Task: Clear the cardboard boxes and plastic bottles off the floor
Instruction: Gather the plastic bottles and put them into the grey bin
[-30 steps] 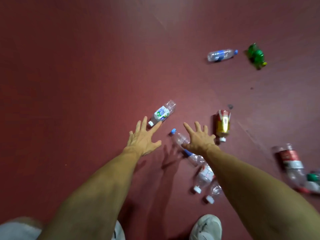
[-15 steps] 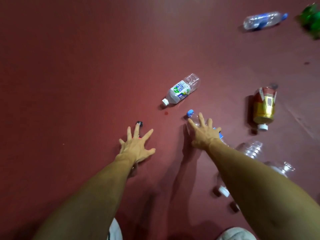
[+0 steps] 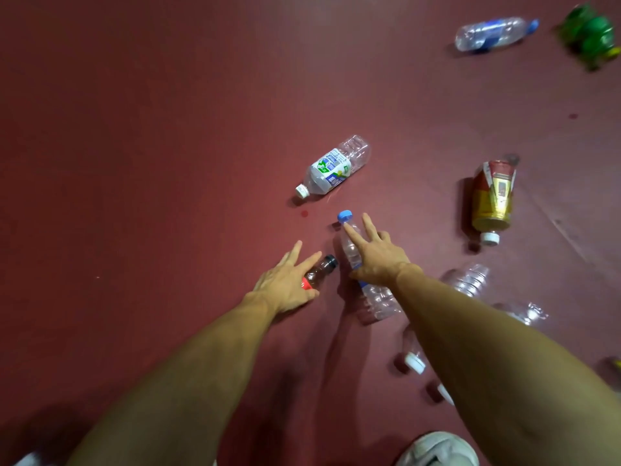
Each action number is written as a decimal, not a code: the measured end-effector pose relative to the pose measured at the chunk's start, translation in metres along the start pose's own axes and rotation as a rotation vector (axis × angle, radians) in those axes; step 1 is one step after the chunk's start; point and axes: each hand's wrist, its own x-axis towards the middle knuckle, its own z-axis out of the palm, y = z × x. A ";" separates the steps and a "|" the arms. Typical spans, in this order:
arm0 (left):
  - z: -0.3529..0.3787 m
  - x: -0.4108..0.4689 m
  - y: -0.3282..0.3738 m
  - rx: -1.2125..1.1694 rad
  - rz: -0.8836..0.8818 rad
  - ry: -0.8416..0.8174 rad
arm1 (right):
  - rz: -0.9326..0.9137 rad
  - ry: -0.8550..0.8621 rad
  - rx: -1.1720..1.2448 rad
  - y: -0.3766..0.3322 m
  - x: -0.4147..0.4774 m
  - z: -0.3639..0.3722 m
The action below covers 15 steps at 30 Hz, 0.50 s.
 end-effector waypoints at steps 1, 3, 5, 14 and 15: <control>0.001 -0.002 0.000 0.009 -0.008 0.005 | -0.009 0.002 0.012 0.001 -0.002 0.000; 0.002 -0.006 0.001 0.047 -0.021 0.035 | -0.029 0.012 0.033 0.004 -0.006 0.000; 0.001 -0.008 0.000 0.081 -0.019 0.076 | -0.040 0.022 0.037 0.008 -0.010 0.000; -0.004 -0.019 -0.003 0.159 -0.050 0.085 | -0.057 0.132 0.012 0.008 -0.012 0.004; -0.005 -0.019 -0.004 0.174 -0.054 0.054 | -0.051 0.112 0.004 0.008 -0.011 0.005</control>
